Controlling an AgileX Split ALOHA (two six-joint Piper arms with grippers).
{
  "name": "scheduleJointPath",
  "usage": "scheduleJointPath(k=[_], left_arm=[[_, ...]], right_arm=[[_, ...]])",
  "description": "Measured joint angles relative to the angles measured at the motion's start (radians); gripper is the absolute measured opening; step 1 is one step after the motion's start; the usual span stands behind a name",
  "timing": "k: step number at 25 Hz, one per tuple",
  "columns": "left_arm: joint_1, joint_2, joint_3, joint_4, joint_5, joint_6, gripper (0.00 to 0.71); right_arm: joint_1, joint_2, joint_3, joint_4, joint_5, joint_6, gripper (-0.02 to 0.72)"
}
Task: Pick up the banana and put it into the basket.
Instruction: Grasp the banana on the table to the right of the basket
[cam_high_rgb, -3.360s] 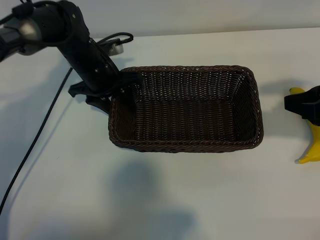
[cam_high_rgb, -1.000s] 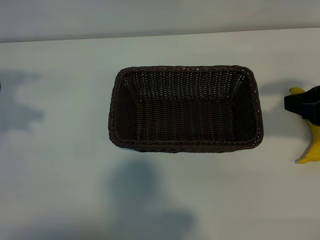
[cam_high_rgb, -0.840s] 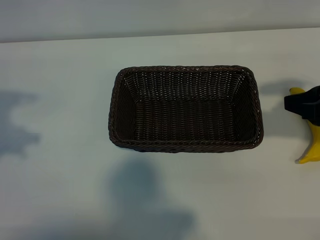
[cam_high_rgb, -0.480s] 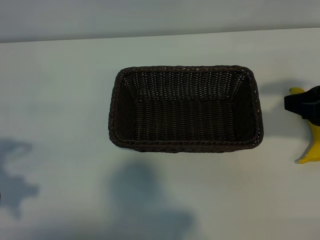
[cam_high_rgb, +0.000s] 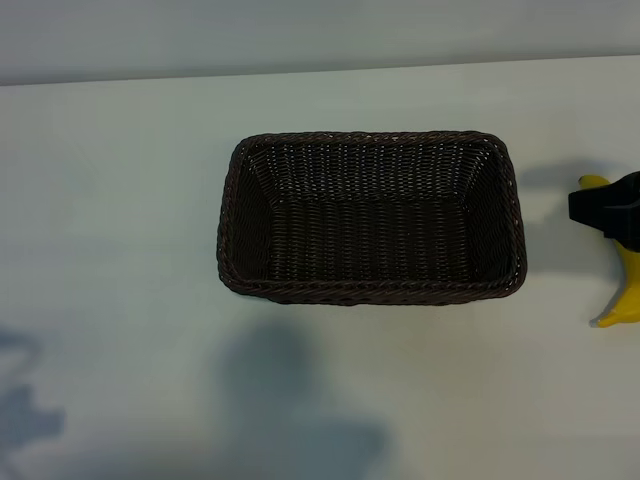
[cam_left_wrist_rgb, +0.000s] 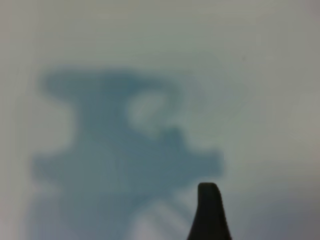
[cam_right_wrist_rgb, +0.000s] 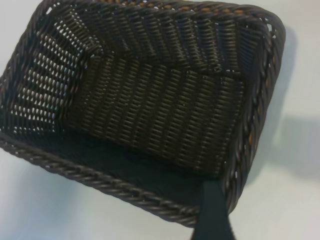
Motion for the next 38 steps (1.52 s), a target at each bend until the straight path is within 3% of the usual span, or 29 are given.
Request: scheduleJointPath(k=[5, 12, 20, 27, 30, 33, 38], left_arm=[[0.016, -0.13, 0.0, 0.0, 0.0, 0.0, 0.56], [0.103, -0.304, 0.0, 0.0, 0.002, 0.0, 0.56], [0.108, -0.323, 0.004, 0.0, 0.001, 0.0, 0.56], [0.108, -0.323, 0.004, 0.0, 0.001, 0.001, 0.56], [0.108, -0.323, 0.004, 0.0, 0.001, 0.001, 0.56], [0.108, -0.323, 0.004, 0.0, 0.001, 0.003, 0.56], [0.108, -0.323, 0.004, 0.0, 0.001, 0.003, 0.56]], right_arm=[[0.0, 0.0, 0.0, 0.0, -0.005, 0.0, 0.524], [0.0, 0.0, 0.0, 0.0, -0.005, 0.0, 0.524], [0.0, 0.027, -0.002, 0.0, -0.017, 0.021, 0.524], [0.0, 0.209, -0.104, -0.002, -0.018, 0.033, 0.524], [0.0, 0.3, -0.173, -0.048, -0.015, 0.081, 0.524], [0.0, 0.38, -0.241, -0.14, 0.004, 0.171, 0.524], [0.0, 0.489, -0.337, -0.367, 0.039, 0.375, 0.524]])
